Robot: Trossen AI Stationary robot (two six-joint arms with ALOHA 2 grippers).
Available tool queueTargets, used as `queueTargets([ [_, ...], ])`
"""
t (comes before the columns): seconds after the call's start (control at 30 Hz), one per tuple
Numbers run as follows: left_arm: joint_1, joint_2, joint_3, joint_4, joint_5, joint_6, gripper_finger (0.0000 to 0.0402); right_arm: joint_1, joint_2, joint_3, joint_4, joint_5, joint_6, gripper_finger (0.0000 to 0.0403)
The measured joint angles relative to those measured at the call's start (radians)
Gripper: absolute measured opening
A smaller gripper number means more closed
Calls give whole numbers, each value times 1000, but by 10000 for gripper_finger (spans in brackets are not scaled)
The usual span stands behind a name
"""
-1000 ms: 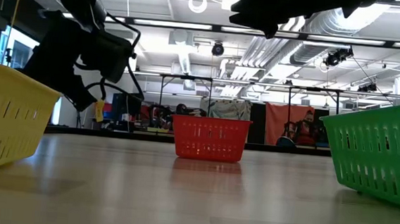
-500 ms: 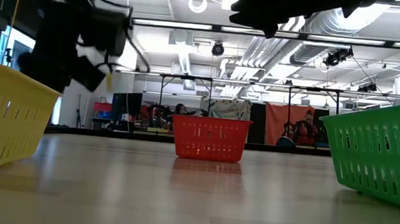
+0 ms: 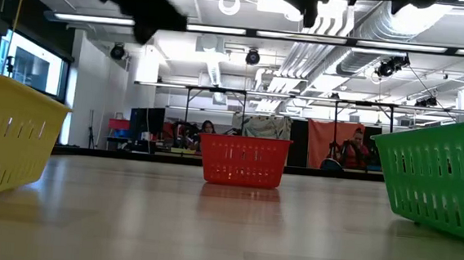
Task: Sort Halloween decoration
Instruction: Put the white skull toy into the green bin
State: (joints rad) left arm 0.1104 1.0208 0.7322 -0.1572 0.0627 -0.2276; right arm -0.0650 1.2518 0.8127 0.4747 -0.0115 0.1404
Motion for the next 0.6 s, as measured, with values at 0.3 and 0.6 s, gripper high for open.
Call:
queueTargets([
  [0.3, 1, 5, 0, 369, -75, 282, 23, 0, 0, 0, 56, 0, -42, 177],
  [0.6, 0, 5, 1, 401, -75, 258, 23, 0, 0, 0, 43, 0, -88, 177],
])
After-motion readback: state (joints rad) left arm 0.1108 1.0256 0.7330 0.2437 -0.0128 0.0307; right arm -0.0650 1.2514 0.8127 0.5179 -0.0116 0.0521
